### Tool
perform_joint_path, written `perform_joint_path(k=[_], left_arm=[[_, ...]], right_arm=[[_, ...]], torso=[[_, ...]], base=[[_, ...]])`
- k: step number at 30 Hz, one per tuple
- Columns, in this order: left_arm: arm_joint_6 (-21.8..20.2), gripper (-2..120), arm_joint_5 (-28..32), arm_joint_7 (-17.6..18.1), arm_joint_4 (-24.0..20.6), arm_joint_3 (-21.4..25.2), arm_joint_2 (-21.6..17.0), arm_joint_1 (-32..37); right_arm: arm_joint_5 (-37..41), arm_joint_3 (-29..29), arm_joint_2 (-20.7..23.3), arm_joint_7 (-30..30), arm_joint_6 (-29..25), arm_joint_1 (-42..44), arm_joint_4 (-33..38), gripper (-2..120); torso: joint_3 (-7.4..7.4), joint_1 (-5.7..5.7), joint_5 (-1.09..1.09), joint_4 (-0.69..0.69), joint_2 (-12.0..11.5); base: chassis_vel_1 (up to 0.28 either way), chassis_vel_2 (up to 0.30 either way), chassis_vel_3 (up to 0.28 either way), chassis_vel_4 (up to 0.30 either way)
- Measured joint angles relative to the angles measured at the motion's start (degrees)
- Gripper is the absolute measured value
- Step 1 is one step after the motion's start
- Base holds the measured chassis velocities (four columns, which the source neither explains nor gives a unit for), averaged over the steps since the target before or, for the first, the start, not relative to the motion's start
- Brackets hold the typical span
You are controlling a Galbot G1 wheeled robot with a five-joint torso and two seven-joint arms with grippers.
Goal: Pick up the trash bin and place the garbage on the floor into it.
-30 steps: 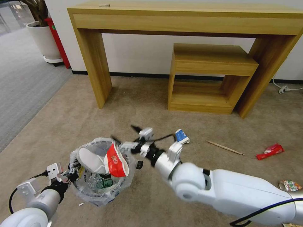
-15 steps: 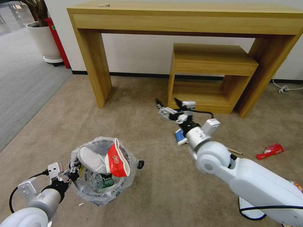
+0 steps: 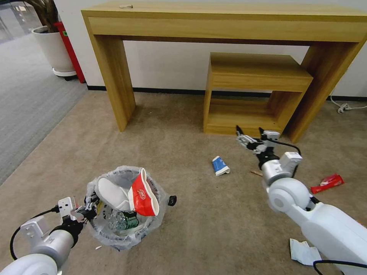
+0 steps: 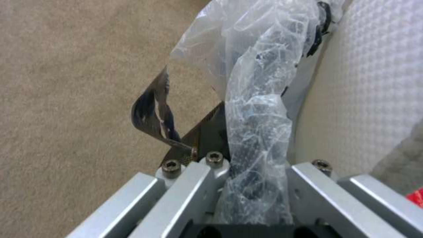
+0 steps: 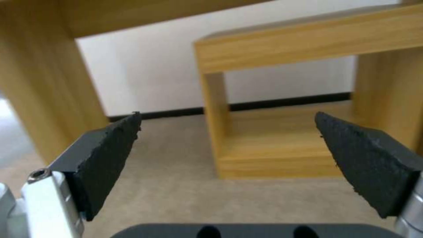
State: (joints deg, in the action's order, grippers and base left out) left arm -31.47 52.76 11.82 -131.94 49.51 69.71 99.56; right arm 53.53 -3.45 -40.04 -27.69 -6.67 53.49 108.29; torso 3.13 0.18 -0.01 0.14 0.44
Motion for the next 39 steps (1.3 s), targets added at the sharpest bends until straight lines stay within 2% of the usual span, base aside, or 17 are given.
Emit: perform_joint_path(k=[7, 14, 39], left_arm=[[0.01, 1, -0.33, -0.03, -0.50, -0.05, 0.14, 0.27], [0.00, 1, -2.38, -0.72, -1.01, -0.38, 1.18, 0.84], [-0.02, 1, -2.98, -0.78, -0.70, -0.53, 2.49, 0.58]], right_arm=[[-3.06, -3.11, -0.60, -0.58, -0.64, 3.34, -1.50, 100], [-7.21, -8.29, -1.02, 2.72, -3.88, 8.67, -2.64, 100], [-8.70, -6.86, -2.59, 5.58, -5.72, 8.04, -5.41, 100]], torso=[[0.00, 0.00, 0.00, 0.00, 0.00], [0.00, 0.00, 0.01, 0.01, 0.00], [0.00, 0.00, 0.01, 0.00, 0.00]], base=[[0.000, 0.000, 0.000, 0.000], [0.000, 0.000, 0.000, 0.000], [-0.022, -0.021, -0.020, -0.022]])
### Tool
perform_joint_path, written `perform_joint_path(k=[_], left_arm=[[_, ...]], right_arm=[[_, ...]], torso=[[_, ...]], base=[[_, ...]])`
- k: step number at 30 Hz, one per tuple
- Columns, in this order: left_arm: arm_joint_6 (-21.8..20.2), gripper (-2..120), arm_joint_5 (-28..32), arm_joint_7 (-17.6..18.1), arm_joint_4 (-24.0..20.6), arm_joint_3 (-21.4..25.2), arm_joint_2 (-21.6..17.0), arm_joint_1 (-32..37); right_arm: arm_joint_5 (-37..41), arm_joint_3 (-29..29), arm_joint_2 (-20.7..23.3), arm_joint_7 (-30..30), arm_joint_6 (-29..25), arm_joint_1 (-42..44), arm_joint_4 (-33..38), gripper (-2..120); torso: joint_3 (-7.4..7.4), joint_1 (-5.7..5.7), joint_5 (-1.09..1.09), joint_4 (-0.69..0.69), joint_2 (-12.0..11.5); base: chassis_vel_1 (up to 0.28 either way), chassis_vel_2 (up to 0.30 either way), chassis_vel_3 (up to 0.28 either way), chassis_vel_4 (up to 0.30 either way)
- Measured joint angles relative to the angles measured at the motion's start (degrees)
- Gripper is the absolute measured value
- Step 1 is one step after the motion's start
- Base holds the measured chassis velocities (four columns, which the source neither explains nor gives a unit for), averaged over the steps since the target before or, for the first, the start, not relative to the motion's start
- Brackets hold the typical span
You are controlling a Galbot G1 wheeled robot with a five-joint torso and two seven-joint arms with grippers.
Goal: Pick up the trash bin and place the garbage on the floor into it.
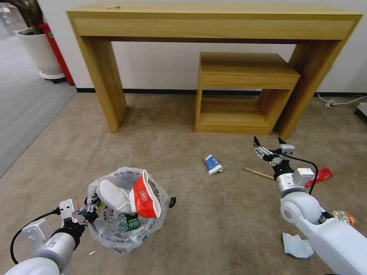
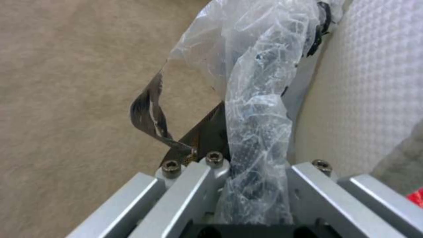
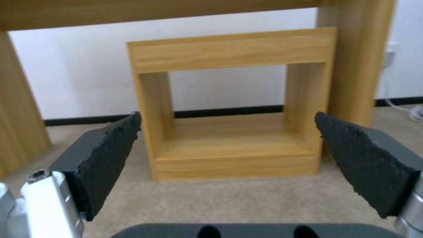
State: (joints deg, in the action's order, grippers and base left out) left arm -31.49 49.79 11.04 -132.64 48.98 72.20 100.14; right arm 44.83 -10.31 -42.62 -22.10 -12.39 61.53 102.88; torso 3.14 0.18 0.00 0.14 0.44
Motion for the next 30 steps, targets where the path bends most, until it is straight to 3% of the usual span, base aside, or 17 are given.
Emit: perform_joint_path(k=[24, 30], left_arm=[[0.04, 1, -0.37, 0.07, 0.13, -0.03, 1.15, 0.00], [0.07, 1, -0.53, 0.06, 0.68, -0.16, 1.54, -0.20]], right_arm=[[-1.85, 1.72, -0.71, 1.13, -1.19, -0.48, -1.71, 100], [-2.00, 2.62, -0.93, 1.25, -1.46, -1.13, -2.43, 100]], torso=[[0.00, 0.00, 0.00, 0.03, 0.00], [0.00, 0.00, 0.00, -0.02, 0.00]], base=[[-0.077, -0.079, -0.074, -0.081], [0.000, 0.000, 0.000, 0.000]])
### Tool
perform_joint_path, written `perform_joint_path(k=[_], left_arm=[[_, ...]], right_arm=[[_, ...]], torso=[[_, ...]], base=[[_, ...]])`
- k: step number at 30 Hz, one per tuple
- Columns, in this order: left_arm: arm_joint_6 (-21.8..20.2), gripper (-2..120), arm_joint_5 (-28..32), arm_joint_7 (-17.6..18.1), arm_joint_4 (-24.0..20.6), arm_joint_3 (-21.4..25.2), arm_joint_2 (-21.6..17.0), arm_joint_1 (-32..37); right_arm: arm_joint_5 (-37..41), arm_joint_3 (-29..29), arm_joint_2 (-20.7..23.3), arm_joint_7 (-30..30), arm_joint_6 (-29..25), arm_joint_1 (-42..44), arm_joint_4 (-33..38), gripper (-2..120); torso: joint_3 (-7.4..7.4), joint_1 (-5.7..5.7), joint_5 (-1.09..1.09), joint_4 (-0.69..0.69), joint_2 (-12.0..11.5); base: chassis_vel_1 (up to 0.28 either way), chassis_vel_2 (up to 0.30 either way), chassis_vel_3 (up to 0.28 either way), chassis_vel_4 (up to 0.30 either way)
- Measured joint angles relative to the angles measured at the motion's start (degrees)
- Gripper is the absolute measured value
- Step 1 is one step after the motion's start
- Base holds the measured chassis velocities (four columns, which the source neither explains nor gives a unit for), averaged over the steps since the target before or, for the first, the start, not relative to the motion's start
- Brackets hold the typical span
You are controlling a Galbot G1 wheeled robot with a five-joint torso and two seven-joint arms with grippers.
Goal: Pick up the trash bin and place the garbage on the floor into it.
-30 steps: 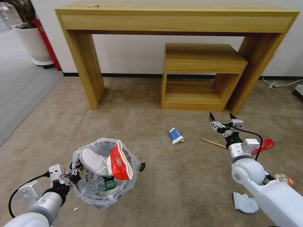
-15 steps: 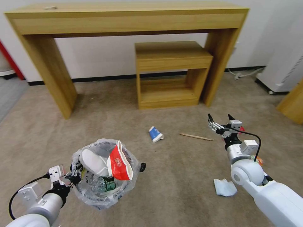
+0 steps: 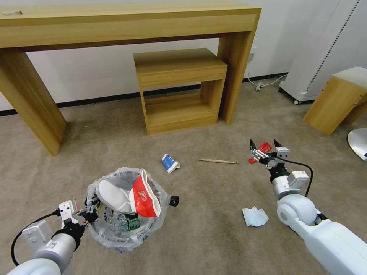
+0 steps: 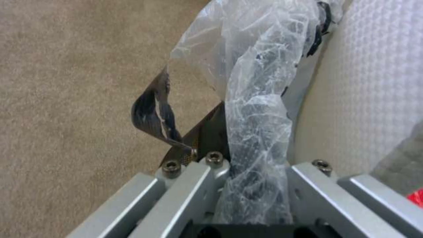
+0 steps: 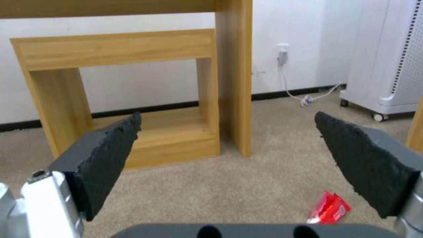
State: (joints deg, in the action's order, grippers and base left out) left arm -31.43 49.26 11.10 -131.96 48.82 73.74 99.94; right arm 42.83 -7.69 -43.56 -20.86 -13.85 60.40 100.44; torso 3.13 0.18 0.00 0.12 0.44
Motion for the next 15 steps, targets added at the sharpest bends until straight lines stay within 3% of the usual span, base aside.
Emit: perform_joint_path(k=[15], left_arm=[[0.13, 1, -0.06, -0.27, 0.70, 0.03, -0.05, -0.77]], right_arm=[[4.11, -0.43, 3.88, 2.30, 0.47, 1.90, 1.04, 100]], torso=[[0.00, 0.00, 0.00, 0.03, 0.00]], base=[[0.000, 0.000, 0.000, 0.000]])
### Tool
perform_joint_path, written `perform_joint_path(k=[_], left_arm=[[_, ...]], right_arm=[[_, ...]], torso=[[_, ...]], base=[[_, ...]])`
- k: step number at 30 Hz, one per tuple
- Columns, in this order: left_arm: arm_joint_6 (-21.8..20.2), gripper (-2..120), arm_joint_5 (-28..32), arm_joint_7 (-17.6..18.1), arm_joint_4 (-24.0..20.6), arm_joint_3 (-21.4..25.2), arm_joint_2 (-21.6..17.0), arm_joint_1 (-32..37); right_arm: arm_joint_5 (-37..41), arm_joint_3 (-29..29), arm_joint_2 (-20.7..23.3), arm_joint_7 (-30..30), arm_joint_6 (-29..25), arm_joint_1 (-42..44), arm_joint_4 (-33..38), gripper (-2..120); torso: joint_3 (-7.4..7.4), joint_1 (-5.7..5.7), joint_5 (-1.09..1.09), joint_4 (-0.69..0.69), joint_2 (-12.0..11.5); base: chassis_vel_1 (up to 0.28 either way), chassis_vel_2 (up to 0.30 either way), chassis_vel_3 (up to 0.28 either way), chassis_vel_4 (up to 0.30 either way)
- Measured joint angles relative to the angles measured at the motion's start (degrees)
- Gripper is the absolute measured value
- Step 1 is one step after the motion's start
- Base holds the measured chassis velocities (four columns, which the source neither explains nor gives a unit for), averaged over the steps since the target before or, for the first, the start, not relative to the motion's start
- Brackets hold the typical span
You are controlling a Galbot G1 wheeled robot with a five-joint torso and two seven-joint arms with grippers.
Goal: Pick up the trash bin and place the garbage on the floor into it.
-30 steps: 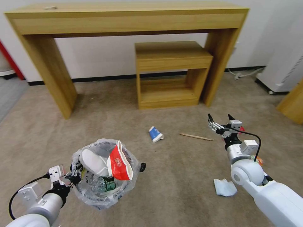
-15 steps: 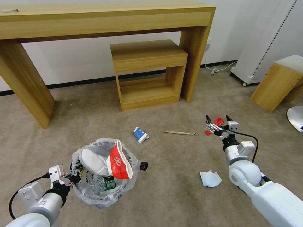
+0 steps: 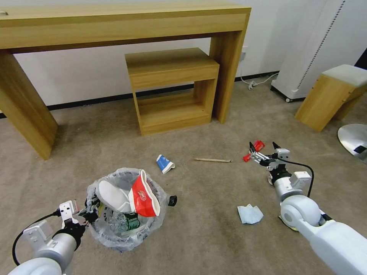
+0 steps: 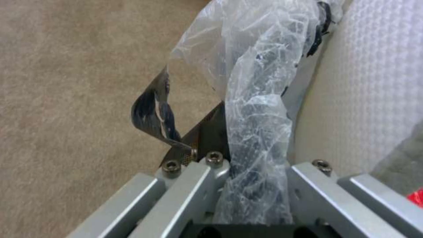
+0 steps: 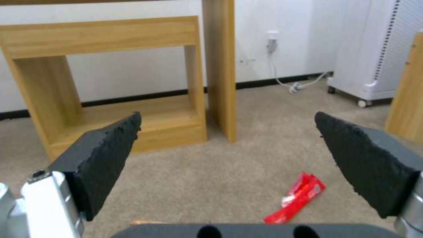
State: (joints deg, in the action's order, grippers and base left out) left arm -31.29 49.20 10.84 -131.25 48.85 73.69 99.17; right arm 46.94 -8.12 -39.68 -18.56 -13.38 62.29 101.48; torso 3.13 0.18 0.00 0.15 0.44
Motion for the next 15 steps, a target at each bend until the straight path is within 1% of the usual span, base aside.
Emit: perform_joint_path(k=[8, 12, 14, 15], left_arm=[[0.12, 1, 0.04, 0.09, 0.05, -0.05, -0.09, -0.15], [0.21, 1, 0.01, 0.19, 0.05, 0.07, -0.15, 0.03], [0.26, 1, 0.00, 0.20, -0.09, 0.17, -0.16, 0.22], [0.29, 1, -0.01, 0.20, -0.23, 0.19, -0.12, 0.27]], right_arm=[[-1.04, 0.07, -0.22, 0.13, -0.23, -0.01, -0.51, 100], [-2.08, 1.12, -0.40, 1.04, -0.76, -1.23, -1.36, 100], [-1.10, 3.32, 0.55, 3.45, -0.51, -2.17, -1.56, 100], [0.22, 5.06, 1.65, 6.10, -0.48, -2.71, -2.00, 100]], torso=[[0.00, 0.00, 0.00, 0.02, 0.00], [0.00, 0.00, 0.00, -0.01, 0.00], [0.00, 0.00, 0.00, -0.02, 0.00], [0.00, 0.00, 0.00, -0.01, 0.00]], base=[[0.000, 0.000, 0.000, 0.000], [0.000, 0.000, 0.000, 0.000], [0.000, 0.000, 0.000, 0.000], [0.000, 0.000, 0.000, 0.000]])
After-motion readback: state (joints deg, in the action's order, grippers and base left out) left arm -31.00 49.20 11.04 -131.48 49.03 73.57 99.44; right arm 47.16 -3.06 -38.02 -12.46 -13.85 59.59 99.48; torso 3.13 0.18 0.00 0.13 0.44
